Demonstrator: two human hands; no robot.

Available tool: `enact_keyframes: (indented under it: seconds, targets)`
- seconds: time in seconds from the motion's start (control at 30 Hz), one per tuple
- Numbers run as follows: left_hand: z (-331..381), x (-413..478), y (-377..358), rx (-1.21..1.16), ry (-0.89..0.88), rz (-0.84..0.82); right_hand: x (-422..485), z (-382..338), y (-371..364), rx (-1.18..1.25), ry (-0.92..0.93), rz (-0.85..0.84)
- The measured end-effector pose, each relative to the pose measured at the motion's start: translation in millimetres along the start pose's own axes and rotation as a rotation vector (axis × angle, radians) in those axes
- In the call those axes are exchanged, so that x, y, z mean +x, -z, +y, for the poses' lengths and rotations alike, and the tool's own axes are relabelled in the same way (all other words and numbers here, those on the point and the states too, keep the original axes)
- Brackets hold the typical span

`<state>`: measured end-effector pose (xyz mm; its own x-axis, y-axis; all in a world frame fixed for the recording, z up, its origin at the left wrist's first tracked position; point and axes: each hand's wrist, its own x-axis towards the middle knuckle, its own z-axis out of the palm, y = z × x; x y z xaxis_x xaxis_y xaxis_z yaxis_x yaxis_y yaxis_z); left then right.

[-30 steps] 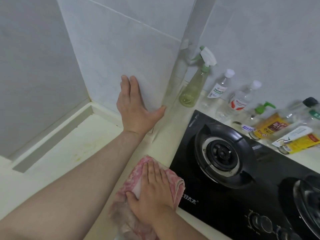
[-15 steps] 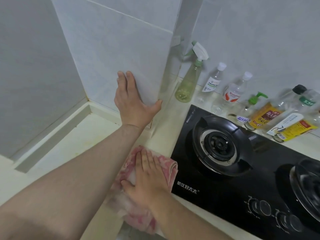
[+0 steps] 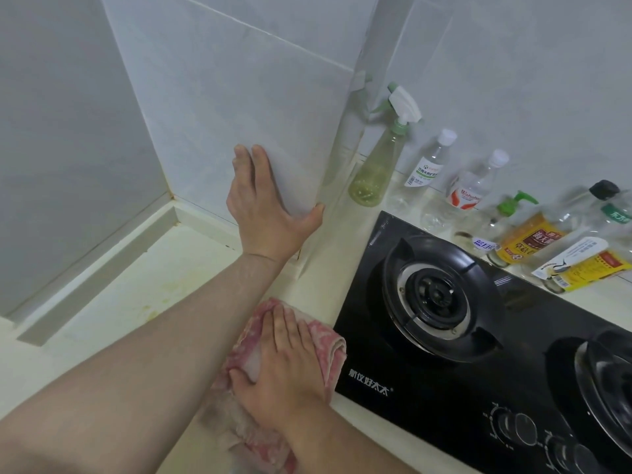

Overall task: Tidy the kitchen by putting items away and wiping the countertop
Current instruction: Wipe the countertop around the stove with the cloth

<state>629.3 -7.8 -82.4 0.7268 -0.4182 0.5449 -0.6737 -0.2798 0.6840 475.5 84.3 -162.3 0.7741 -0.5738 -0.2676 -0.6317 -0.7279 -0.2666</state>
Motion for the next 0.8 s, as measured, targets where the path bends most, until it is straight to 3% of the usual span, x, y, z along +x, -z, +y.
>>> enact_keyframes:
  seconds: [0.3,0.6,0.7,0.8]
  targets:
    - [-1,2,6,0.0,-0.002,-0.023,29,-4,13,0.003,-0.012,0.032]
    - [-43,-19,90,0.071,-0.082,-0.439,26,-5,12,-0.045,-0.009,0.006]
    - [-62,-56,137,0.137,0.103,-0.374,25,-4,13,-0.081,0.074,-0.01]
    - [-73,-74,192,0.155,0.324,-0.128,25,-2,13,-0.124,0.237,-0.048]
